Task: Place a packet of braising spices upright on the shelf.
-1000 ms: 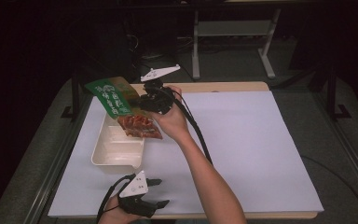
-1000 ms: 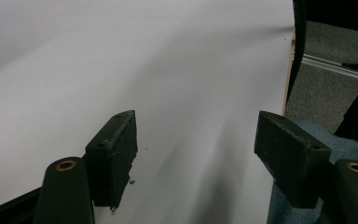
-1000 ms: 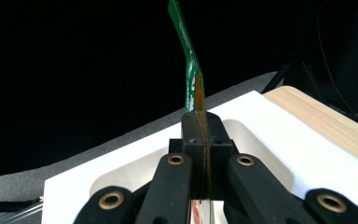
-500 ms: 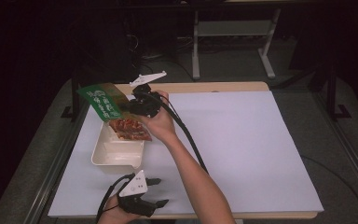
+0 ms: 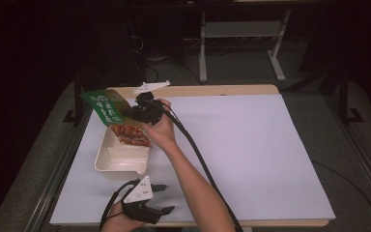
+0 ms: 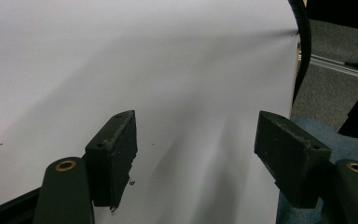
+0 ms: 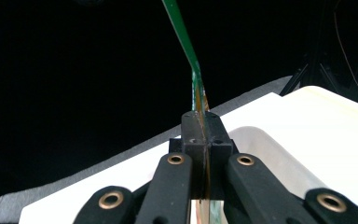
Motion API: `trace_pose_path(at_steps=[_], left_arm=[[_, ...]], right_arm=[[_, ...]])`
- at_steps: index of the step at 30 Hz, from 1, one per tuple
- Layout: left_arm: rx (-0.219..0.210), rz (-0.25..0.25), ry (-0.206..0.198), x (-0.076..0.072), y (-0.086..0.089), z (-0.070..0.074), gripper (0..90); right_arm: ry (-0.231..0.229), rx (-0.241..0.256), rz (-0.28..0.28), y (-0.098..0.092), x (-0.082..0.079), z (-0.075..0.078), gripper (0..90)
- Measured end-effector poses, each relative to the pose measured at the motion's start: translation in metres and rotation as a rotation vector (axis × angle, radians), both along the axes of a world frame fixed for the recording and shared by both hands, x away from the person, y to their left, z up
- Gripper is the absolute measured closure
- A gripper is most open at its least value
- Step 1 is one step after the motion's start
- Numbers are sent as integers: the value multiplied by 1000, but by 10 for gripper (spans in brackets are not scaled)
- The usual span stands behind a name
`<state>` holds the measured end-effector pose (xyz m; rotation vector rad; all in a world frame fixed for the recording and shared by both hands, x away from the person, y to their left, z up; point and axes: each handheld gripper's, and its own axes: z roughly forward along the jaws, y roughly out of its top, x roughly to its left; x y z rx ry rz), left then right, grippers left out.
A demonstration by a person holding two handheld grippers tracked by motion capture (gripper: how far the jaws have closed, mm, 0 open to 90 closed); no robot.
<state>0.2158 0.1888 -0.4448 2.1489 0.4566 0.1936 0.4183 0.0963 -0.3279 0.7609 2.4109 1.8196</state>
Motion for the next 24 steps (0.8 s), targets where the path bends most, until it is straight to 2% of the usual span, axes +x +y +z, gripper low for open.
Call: trace_pose_path(at_steps=[6,12,15,24], left_arm=[[1,-1,3,0,-1,-1,295],[2,0,5,0,-1,-2,295],[1,1,5,-1,-1,-1,295],[3,-1,4,0,-1,-2,295]], right_arm=[[35,36,-42,-5,4,-13,893],[42,53,-68,-8,6,-22,892],[26,48,-72,-9,5,-23,889],[31,39,-75,-11,1,-30,887]])
